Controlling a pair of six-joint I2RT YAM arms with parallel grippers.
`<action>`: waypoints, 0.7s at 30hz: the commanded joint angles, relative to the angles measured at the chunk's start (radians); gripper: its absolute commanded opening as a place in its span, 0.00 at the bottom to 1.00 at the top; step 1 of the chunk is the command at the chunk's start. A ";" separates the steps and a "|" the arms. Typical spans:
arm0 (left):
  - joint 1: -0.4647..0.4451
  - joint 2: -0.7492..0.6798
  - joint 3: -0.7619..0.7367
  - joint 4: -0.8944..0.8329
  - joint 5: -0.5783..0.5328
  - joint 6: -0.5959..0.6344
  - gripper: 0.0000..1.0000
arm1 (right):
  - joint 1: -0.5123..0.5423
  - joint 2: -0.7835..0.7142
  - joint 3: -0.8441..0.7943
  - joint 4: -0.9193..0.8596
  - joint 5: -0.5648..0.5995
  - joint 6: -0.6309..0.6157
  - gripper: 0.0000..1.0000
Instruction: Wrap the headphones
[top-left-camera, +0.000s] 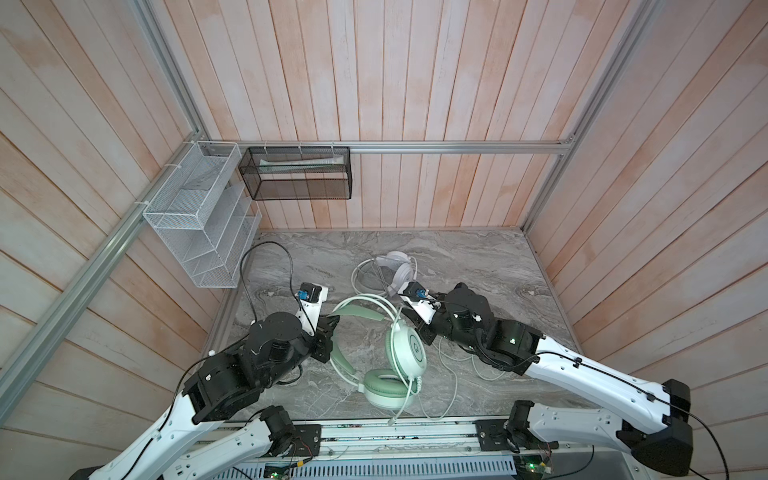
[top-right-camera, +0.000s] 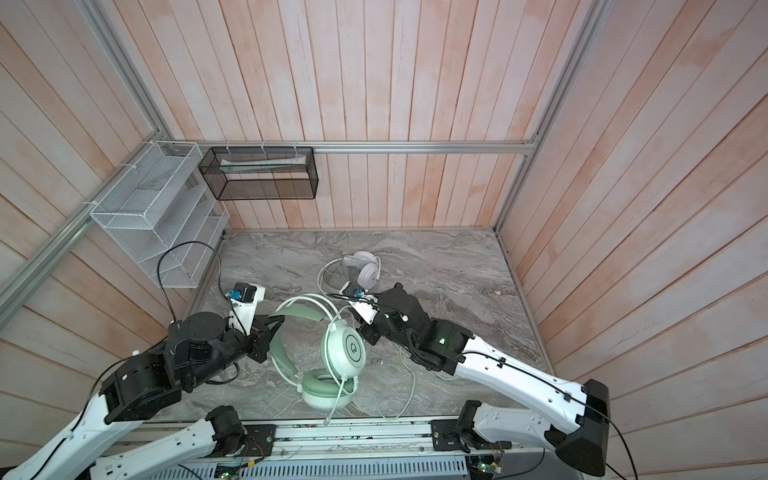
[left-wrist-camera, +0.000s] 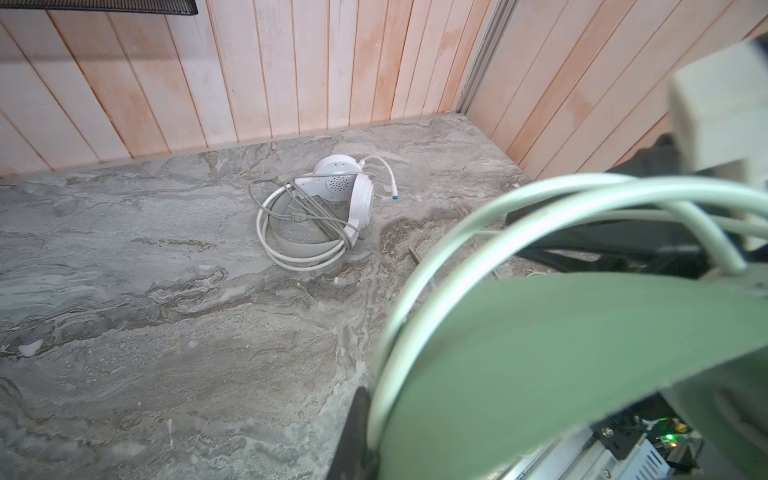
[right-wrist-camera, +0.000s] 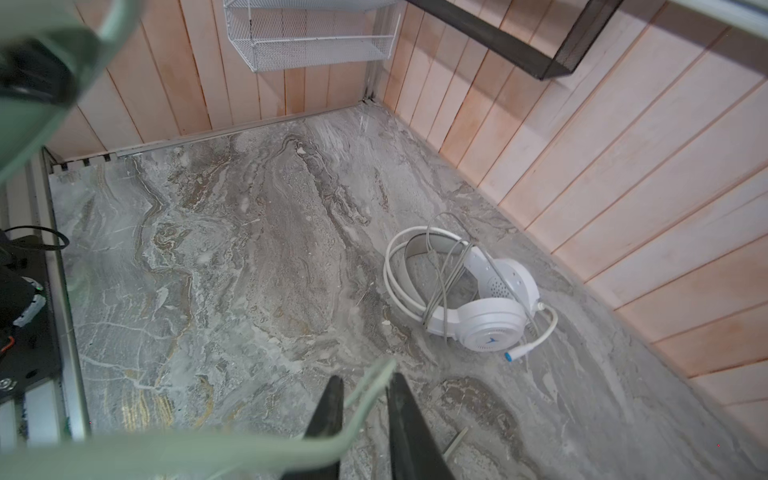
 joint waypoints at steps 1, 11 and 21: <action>-0.004 -0.035 0.076 0.175 0.060 -0.103 0.00 | -0.013 -0.052 -0.045 0.061 0.031 0.051 0.32; -0.004 -0.040 0.131 0.207 0.059 -0.213 0.00 | -0.063 -0.212 -0.241 0.197 0.001 0.195 0.54; -0.005 -0.022 0.224 0.114 -0.061 -0.352 0.00 | -0.063 -0.434 -0.522 0.500 -0.241 0.357 0.73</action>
